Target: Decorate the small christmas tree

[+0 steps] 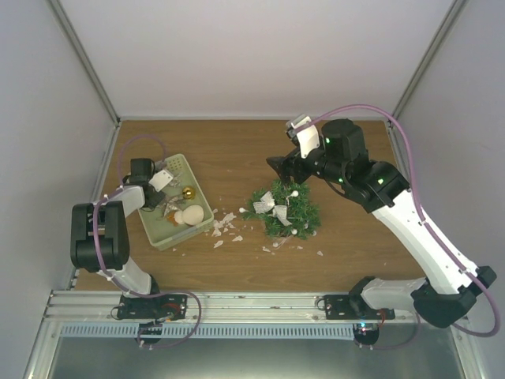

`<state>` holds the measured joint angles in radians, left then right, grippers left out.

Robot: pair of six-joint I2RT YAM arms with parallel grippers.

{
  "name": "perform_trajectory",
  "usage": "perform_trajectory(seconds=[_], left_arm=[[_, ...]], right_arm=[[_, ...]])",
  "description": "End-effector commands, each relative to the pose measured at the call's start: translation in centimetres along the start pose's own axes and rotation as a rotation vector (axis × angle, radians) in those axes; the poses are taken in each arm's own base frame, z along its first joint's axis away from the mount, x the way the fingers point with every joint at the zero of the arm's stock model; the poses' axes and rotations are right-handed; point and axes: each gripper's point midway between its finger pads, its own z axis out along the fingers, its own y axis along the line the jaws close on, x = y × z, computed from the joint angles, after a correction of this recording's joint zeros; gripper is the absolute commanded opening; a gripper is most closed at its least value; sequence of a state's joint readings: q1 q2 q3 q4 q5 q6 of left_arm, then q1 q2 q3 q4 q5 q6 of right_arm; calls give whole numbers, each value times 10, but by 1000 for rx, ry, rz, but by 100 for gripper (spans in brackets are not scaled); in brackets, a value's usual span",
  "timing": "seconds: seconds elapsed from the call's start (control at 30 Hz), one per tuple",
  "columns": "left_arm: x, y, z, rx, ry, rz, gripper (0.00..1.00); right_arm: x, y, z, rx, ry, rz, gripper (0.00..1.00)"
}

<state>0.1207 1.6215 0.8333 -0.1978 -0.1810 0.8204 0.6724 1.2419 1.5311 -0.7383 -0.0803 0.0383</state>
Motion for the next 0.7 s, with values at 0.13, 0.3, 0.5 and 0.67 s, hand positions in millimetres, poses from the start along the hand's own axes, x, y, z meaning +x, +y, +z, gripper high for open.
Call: perform_trajectory(seconds=[0.13,0.3,0.5,0.67], left_arm=[[-7,-6,-14,101,-16,15,54],[-7,-11,-43,158,-75,80,79],[-5,-15,-62,256,-97,162,88],[12,-32,-46,362,-33,202,87]], right_arm=[[-3,-3,-7,10,-30,1,89],[-2,-3,-4,8,-30,2,89],[-1,-1,-3,-1,-32,3,89],[-2,-2,-7,2,-38,5,89]])
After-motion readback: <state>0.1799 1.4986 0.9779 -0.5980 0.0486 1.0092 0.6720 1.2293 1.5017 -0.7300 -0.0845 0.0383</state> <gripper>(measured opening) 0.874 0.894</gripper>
